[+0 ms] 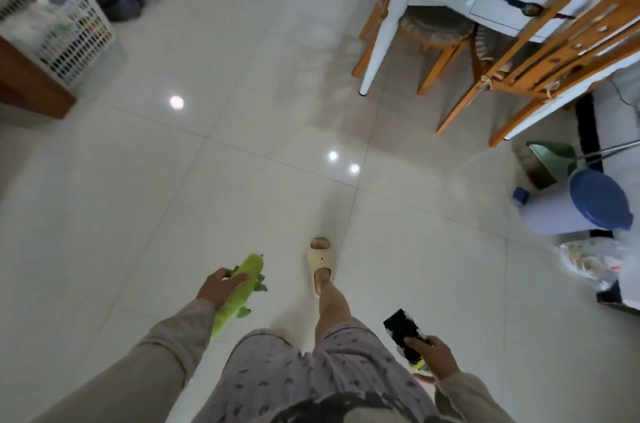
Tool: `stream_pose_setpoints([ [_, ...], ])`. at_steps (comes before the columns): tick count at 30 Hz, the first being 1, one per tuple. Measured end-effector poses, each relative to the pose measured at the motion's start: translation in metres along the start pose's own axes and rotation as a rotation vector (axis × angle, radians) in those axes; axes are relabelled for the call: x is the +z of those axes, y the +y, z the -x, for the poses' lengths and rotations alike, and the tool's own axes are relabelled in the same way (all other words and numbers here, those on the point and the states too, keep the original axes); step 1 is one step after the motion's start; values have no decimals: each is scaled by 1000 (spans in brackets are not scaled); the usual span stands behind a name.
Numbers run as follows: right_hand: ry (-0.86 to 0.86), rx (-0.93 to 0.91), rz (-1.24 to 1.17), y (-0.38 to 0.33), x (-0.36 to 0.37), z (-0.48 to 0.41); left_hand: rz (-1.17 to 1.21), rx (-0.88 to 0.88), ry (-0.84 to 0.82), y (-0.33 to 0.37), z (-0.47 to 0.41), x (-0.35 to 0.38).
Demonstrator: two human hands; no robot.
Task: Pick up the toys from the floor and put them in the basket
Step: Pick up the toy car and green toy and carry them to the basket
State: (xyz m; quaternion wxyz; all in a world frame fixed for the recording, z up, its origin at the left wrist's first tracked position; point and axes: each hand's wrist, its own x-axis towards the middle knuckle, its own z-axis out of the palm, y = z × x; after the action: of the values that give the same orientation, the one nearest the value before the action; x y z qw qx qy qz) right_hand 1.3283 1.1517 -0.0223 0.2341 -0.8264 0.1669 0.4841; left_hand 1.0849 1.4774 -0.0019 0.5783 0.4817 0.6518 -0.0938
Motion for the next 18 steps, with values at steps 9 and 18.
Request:
stream_pose_setpoints([
  [9, -193, -205, 146, -273, 9, -57, 155, -304, 130, 18, -3, 1],
  [18, -327, -324, 234, -456, 60, -65, 422, -489, 242, 76, -14, -8],
])
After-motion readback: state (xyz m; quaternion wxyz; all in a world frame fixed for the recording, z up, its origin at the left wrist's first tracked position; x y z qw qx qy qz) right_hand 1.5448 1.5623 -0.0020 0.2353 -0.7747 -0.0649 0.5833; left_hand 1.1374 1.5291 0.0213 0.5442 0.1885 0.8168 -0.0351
